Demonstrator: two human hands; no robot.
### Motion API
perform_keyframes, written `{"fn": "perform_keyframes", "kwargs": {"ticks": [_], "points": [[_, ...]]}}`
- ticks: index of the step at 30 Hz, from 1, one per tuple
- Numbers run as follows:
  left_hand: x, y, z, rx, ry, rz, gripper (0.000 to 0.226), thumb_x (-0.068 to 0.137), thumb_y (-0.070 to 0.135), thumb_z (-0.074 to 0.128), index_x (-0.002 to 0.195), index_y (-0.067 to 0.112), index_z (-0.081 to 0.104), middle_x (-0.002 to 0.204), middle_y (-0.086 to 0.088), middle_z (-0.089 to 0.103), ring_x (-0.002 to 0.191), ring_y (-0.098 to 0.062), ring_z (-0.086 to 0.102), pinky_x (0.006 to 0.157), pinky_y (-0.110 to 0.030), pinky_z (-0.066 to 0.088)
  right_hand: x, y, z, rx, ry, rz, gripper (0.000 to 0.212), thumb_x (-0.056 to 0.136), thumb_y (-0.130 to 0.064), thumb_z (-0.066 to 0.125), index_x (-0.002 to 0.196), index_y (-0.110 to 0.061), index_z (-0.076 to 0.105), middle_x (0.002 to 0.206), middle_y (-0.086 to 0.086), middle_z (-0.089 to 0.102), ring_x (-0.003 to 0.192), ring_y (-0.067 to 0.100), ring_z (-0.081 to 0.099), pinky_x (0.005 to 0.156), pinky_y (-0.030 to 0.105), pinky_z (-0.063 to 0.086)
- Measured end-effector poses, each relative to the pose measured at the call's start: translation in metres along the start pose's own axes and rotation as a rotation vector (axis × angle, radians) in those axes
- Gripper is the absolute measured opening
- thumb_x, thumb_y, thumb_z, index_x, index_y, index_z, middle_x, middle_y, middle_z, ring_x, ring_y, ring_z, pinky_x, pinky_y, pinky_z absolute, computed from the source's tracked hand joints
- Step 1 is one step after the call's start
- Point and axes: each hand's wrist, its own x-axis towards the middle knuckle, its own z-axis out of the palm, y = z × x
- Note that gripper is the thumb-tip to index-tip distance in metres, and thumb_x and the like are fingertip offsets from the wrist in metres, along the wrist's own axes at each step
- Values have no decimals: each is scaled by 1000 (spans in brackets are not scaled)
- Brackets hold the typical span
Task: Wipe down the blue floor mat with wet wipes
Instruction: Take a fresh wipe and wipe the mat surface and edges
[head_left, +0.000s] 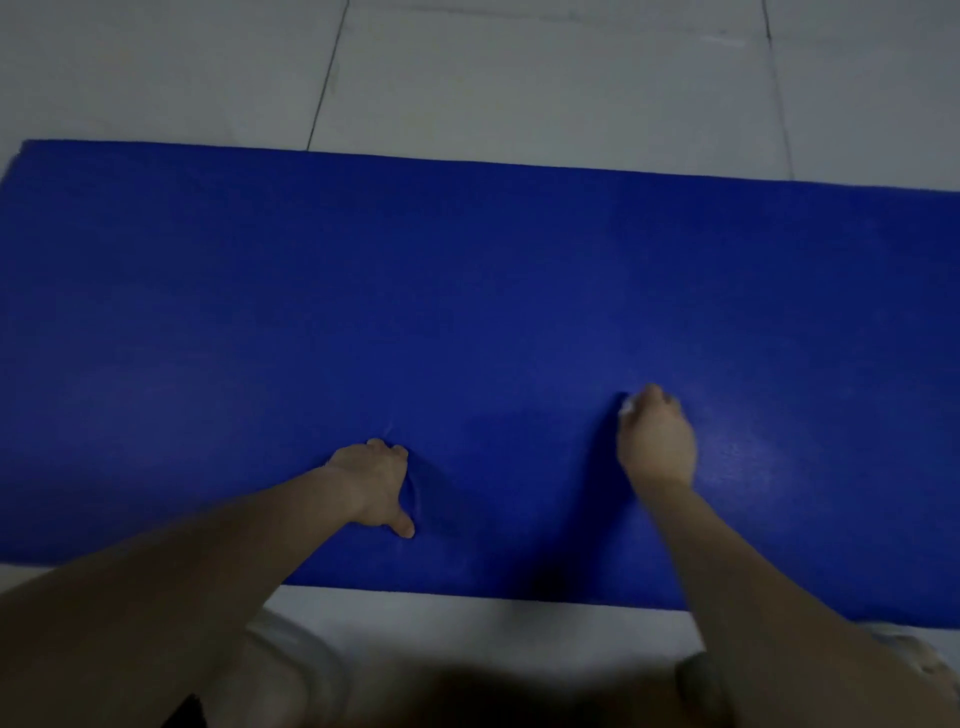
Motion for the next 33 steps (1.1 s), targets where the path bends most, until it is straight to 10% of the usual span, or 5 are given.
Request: {"fn": "perform_keyframes", "kwargs": {"ticks": [4,7,10,18,33], "points": [[4,-17,-47,27,111,-34,49,81,66,71,84,22,49,92,3,59,79,-14,54,70,-33,51,16,22,-12,40,72,240,30,106,-26,41,114,2,50,116,25,57,93,43,60,67,39,38],[18,-35,-72,26,423,-118,84,68,75,75,121,15,49,128,-7,50,112,-24,51,93,-40,52,6,-14,7,88,159,171,28,106,-25,42,106,1,51,102,26,61,82,41,62,61,36,36],[37,-43,-83,24,395,-210,155,49,81,82,160,18,-6,165,-17,-1,152,-40,11,115,-61,29,-10,-74,34,89,140,-54,21,100,-22,57,88,-5,54,80,19,61,59,36,62,49,30,33],[61,-32,-87,-58,269,-260,169,49,65,93,156,14,-27,162,-23,-27,151,-51,-12,113,-63,37,-46,-162,72,27,-59,-597,10,97,-20,62,92,-12,57,84,6,57,62,19,54,44,28,29],[63,-27,-92,-58,261,-266,168,49,58,96,157,12,-24,161,-27,-26,150,-54,-10,111,-65,38,56,7,-18,108,109,288,26,106,-25,42,110,-2,54,114,22,54,72,31,47,68,39,36]]}}
